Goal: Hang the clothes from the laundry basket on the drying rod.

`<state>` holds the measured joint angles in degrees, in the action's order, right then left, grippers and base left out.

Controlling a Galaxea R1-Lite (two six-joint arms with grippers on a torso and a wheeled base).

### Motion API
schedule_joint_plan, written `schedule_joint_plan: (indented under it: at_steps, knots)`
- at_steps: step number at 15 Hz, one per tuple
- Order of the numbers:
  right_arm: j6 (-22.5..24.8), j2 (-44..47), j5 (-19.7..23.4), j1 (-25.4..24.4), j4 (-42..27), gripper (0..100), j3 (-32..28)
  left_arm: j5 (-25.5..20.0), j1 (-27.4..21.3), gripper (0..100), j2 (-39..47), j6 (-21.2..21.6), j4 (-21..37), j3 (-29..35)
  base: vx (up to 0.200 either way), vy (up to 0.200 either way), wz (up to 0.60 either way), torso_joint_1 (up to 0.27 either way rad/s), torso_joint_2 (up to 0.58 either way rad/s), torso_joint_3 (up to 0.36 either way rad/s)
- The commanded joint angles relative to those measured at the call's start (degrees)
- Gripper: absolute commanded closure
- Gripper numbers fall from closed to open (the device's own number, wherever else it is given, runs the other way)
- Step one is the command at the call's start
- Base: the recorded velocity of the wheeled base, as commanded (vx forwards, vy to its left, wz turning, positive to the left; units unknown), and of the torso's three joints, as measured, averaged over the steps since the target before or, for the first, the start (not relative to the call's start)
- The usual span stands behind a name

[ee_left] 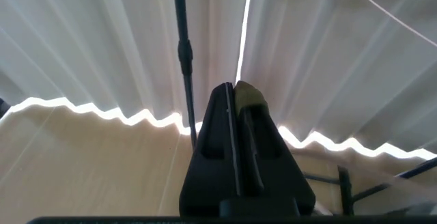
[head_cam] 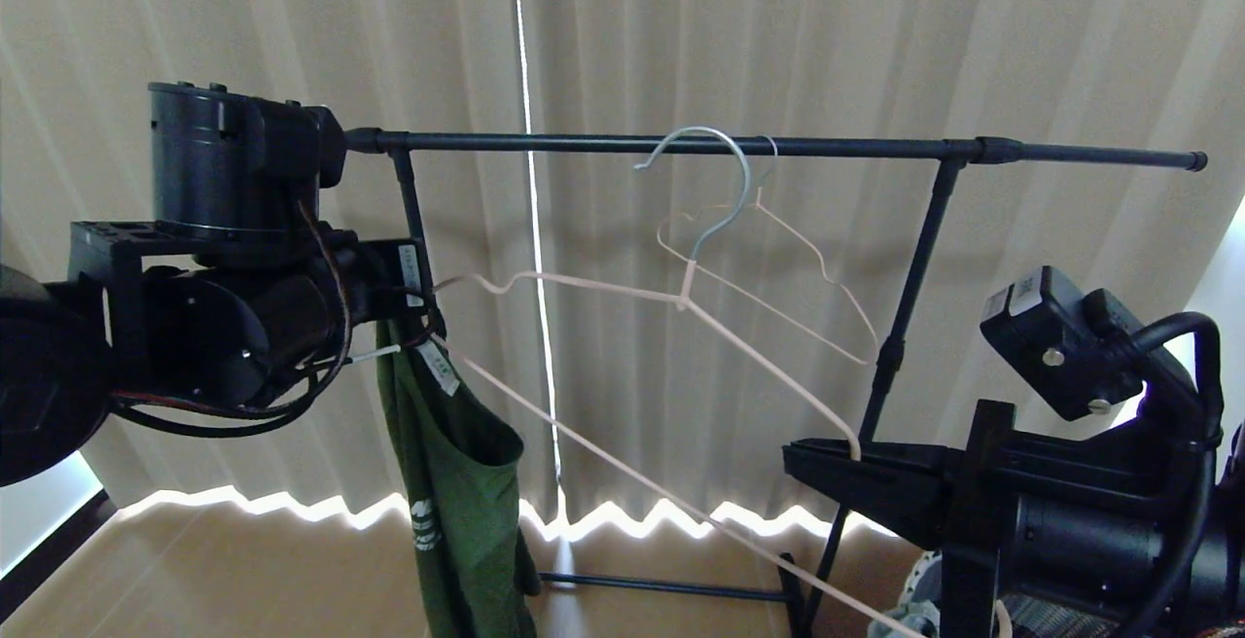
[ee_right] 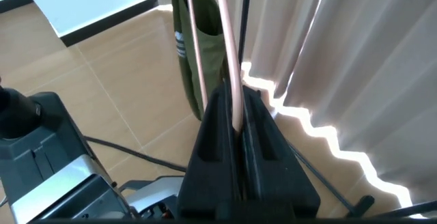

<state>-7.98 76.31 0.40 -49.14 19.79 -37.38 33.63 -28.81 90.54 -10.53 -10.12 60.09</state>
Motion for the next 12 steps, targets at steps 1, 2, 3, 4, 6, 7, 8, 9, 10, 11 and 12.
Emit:
schedule_joint_plan:
  at_steps: [1,2,3,4,6,7,8,9,10,11,12]
  knots:
    - [0.0,0.2,0.4,-0.1,0.0,100,0.0,0.0,-0.3,100,0.1,0.0,0.0,0.1,0.000,0.000,0.00,0.000,0.00,0.000]
    - [0.0,-0.1,1.0,-0.1,0.0,100,0.5,0.0,-1.3,100,0.0,0.0,0.0,0.1,0.000,0.000,0.00,0.000,0.00,0.000]
    - [0.0,-0.2,1.0,-0.1,0.0,100,0.6,0.0,-1.7,100,0.0,0.2,0.0,0.2,0.000,0.000,0.00,0.000,0.00,0.000]
    - [0.0,-0.2,0.9,-0.1,0.0,100,0.6,0.0,-1.9,100,0.0,0.3,0.0,0.2,0.000,0.000,0.00,0.000,0.00,0.000]
    - [0.0,0.3,0.8,-0.1,0.0,100,0.2,0.1,-2.9,100,-0.3,0.5,0.0,-0.3,0.000,0.000,0.00,0.000,0.00,0.000]
    - [0.0,0.7,0.8,0.0,0.0,100,0.0,0.2,-3.4,100,-0.6,0.5,0.1,-0.4,0.000,0.000,0.00,0.000,0.00,0.000]
    - [0.0,1.4,0.8,0.0,0.1,100,-0.2,0.4,-3.7,100,-1.2,0.5,0.3,-0.4,0.000,0.000,0.00,0.000,0.00,0.000]
    - [0.1,2.2,0.7,0.0,0.6,100,-0.2,0.6,-4.3,100,-1.9,0.6,0.4,-0.4,0.000,0.000,0.00,0.000,0.00,0.000]
    - [0.2,3.6,0.7,0.0,3.2,100,-0.2,1.4,-5.2,100,-2.6,0.6,0.5,-0.6,0.000,0.000,0.00,0.000,0.00,0.000]
    - [0.2,5.1,0.6,0.1,5.4,100,-0.2,2.4,-6.3,100,-3.3,0.6,0.5,-1.0,0.000,0.000,0.00,0.000,0.00,0.000]
    - [0.2,6.7,0.5,0.1,6.9,100,-0.4,3.1,-7.1,100,-3.8,0.6,0.5,-1.6,0.000,0.000,0.00,0.000,0.00,0.000]
